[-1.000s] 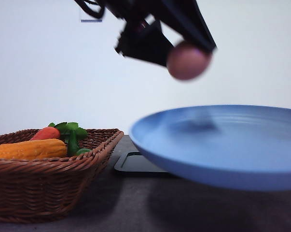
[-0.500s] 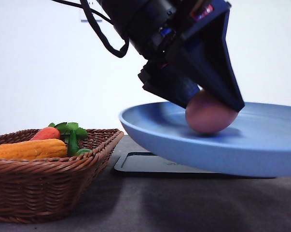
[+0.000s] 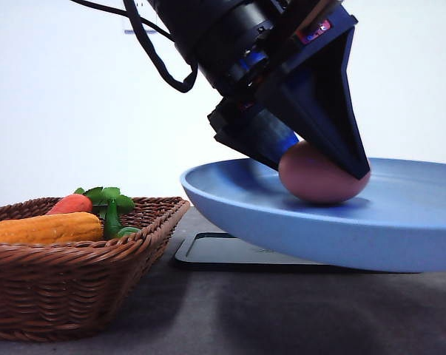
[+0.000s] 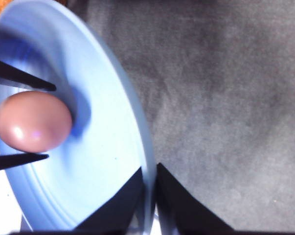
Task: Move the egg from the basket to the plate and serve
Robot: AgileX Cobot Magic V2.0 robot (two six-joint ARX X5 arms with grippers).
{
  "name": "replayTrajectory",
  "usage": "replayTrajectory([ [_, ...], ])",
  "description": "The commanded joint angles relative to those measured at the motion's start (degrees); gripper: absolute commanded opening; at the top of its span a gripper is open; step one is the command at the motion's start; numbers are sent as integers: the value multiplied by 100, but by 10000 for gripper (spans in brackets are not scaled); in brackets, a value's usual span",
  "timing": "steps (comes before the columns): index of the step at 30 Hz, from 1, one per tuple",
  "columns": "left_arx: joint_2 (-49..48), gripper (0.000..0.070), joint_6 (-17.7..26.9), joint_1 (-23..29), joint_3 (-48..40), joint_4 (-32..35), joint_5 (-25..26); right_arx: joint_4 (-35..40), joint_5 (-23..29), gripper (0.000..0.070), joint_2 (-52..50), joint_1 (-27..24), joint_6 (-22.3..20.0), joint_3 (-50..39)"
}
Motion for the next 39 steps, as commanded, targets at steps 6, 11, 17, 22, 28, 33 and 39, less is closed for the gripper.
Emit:
replayTrajectory([
  [6,-891,344,-122,58,259,-132,-14,184,-72,0,549,-79,-8,18],
  [11,-1759,342,-119,242,425,-391,-26,655,-86,0,1152,-122,18,51],
  [17,-2907,342,-120,504,431,-417,-37,966,-82,0,1998,-357,-11,497],
  [22,-3771,342,-120,683,431,-525,-47,1171,-75,0,2761,-482,-7,1141],
  [28,-4575,342,-120,709,431,-706,-369,1267,-75,0,3756,-542,-3,2157],
  [33,-5034,342,-130,709,431,-847,-423,1261,-75,0,4550,-544,46,2995],
  [39,-5318,342,-272,708,431,-954,-423,1251,-77,0,5247,-544,65,3642],
])
